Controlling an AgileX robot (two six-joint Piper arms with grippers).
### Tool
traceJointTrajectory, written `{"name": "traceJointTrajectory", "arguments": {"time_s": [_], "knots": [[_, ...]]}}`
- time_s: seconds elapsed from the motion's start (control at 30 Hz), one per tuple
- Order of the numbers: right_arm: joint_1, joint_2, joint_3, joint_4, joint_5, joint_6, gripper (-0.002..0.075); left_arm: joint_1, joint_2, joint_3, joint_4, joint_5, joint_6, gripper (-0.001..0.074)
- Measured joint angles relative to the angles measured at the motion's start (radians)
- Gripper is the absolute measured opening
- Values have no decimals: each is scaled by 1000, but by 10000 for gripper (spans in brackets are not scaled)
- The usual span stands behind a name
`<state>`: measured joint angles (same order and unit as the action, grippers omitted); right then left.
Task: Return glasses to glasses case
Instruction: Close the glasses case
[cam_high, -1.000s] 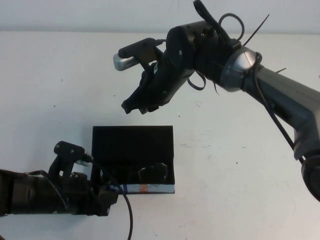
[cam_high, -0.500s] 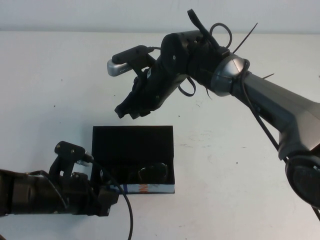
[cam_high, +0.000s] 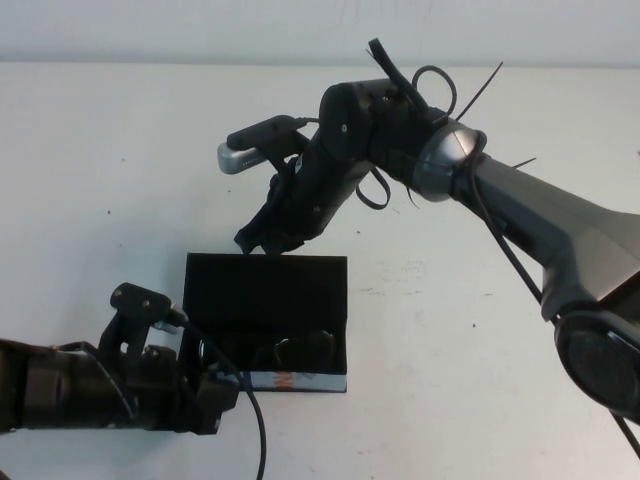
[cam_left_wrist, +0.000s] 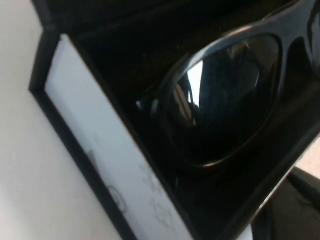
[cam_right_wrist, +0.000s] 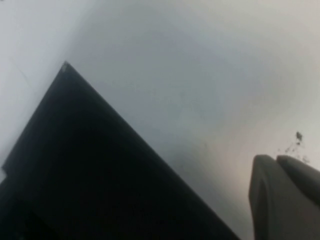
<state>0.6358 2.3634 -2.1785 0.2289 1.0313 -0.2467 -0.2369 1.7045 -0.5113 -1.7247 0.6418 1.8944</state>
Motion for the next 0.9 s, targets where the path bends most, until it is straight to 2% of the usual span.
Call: {"name": "traceJointTrajectory", "arguments": {"time_s": [0.3,0.6,0.9], "knots": [[-3,-6,-108,35,178,-12,-13,0,0,0,4,0,8,0],[2,-8,-120,93,199,-7,-13,0,0,0,4,0,10,0],[32,-108,37,94,199,11,-13,0,0,0,4,-2,10,0]]}}
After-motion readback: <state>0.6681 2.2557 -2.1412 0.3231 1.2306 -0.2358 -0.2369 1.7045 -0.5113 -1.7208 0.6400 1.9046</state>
